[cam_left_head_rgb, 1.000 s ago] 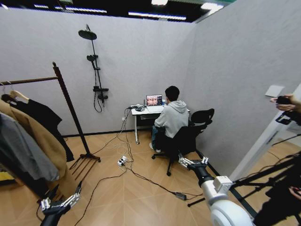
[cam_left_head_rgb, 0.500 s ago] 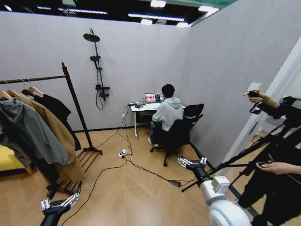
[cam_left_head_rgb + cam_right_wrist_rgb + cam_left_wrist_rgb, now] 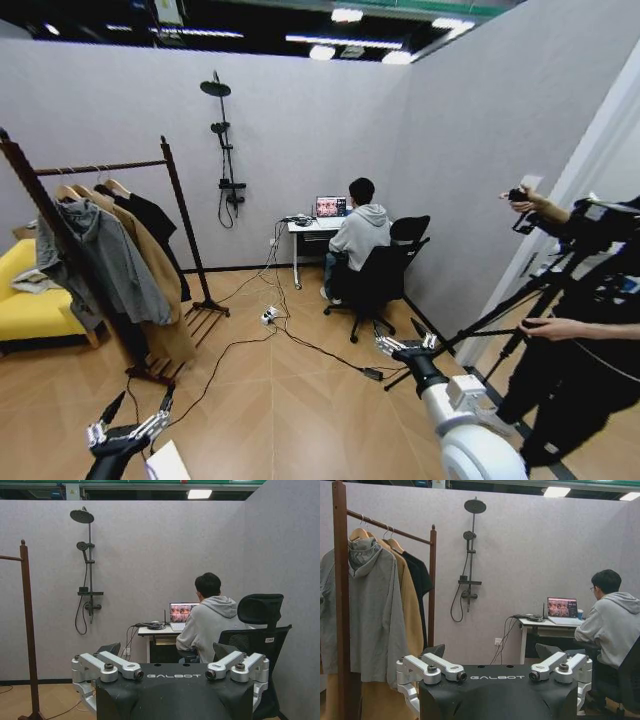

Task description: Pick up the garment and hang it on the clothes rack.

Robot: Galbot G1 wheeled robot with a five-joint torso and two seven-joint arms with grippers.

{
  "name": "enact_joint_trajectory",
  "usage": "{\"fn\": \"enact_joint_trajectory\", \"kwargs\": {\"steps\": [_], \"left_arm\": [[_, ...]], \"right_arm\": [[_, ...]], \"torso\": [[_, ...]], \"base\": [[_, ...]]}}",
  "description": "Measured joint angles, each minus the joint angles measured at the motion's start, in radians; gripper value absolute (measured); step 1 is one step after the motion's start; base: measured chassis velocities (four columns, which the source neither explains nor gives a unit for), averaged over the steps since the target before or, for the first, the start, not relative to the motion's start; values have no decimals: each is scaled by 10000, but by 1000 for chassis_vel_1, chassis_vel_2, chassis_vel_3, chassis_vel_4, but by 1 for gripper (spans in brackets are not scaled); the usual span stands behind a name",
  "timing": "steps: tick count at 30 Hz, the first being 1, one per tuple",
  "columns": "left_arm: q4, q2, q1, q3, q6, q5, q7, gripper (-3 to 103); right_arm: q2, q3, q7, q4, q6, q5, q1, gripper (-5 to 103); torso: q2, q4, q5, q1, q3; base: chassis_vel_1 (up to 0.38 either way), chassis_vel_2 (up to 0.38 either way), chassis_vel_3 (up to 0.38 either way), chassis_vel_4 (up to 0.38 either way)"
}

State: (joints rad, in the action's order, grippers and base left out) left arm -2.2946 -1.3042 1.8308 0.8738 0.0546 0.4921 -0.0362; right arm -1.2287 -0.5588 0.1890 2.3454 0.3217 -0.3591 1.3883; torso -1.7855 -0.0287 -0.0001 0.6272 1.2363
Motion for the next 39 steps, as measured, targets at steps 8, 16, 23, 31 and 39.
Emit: {"fn": "enact_joint_trajectory", "kwargs": {"steps": [8, 16, 23, 31, 39], "left_arm": [[0, 0, -1, 0, 0, 0, 0, 100], [0, 0, 0, 0, 0, 0, 0, 100], [0, 0, 1, 0, 0, 0, 0, 100], [0, 0, 1, 0, 0, 0, -1, 100], [0, 0, 1, 0, 0, 0, 0, 100]], "right_arm": [[13, 94, -157, -9, 3, -49, -9, 100], [-23, 179, -173, -89, 1, -29, -66, 100], [16, 174, -181, -102, -2, -124, -57, 100], [-10, 183, -382, -5, 229, -589, 7, 100], [-158, 216, -335, 5, 169, -779, 0, 100]], "torso": [[4, 0, 1, 8, 2], [0, -1, 1, -3, 0], [0, 0, 1, -1, 0], [0, 0, 1, -2, 0], [0, 0, 1, -1, 0]], "base": [[-27, 24, 42, -36], [0, 0, 0, 0], [0, 0, 0, 0], [0, 0, 0, 0], [0, 0, 0, 0]]}}
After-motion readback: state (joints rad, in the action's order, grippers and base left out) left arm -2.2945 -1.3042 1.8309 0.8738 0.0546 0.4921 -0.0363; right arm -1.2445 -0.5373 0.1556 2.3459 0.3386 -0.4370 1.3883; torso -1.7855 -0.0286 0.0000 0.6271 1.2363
